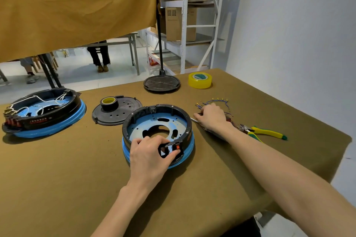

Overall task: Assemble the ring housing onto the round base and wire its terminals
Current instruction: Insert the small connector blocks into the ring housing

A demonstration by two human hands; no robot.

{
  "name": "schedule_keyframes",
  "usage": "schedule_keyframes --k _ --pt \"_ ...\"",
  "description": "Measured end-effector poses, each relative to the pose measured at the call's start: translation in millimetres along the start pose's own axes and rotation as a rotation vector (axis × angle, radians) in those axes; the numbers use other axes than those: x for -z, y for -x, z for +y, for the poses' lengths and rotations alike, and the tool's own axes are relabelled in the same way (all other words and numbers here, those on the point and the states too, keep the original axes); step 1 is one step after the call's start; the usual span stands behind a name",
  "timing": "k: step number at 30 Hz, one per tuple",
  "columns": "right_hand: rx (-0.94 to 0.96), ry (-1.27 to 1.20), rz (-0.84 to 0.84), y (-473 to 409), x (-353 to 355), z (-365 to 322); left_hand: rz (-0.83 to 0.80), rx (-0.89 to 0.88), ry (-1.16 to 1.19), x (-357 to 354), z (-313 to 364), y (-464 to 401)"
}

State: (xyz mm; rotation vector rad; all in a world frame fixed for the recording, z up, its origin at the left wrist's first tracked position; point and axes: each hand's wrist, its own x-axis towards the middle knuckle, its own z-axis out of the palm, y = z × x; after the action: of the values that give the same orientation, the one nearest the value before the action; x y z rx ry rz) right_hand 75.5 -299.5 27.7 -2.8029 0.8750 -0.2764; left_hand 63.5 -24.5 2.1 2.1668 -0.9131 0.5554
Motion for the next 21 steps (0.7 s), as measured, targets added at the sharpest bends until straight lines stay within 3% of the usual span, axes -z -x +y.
schedule_keyframes --k 5,14,21 --pt "0.042 0.229 0.081 -11.3 -8.2 -4.2 -0.016 -0.021 -0.005 -0.9 -5.1 -8.1" --pt "0.191 0.137 0.048 -13.4 -11.6 0.3 0.041 -0.077 -0.005 -12.3 -14.7 -7.3" --pt "0.135 -0.606 0.187 50.0 21.8 -15.0 0.012 -0.101 0.002 -9.0 -15.8 -4.8"
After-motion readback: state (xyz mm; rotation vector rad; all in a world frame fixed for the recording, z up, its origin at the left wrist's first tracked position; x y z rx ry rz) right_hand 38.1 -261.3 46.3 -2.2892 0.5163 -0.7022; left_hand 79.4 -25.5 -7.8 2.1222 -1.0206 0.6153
